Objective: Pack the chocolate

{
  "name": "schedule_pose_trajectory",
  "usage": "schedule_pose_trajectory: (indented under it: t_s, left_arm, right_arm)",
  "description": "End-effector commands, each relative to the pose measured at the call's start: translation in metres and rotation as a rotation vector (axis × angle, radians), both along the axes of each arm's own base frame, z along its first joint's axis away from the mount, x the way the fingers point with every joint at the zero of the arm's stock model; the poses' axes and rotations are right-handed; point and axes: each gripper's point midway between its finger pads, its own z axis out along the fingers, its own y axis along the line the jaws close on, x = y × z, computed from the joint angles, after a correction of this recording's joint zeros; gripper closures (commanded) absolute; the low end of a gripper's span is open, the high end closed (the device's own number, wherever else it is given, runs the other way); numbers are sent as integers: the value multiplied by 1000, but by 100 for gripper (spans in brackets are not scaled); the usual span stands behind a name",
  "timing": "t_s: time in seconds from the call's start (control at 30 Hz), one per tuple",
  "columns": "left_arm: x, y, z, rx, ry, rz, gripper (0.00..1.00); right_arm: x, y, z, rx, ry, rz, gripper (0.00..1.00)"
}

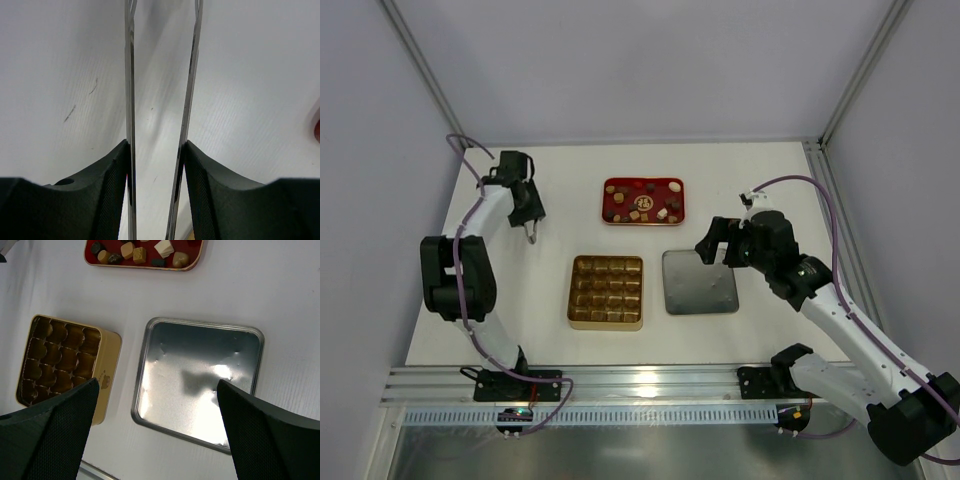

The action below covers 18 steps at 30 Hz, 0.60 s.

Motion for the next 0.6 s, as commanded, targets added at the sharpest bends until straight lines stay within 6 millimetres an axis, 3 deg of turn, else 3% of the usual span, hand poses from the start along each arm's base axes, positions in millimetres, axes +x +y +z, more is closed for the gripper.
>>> schedule_pose_trajectory:
  t_s: [0.0,0.57]
  left_arm:
    - [0,2,42,19,-57,21,53]
    - [-26,-28,120,-13,-124,-65,53]
  right_arm:
    - [4,4,15,36,-51,-1,0]
    - [6,4,17,37,-52,-7,0]
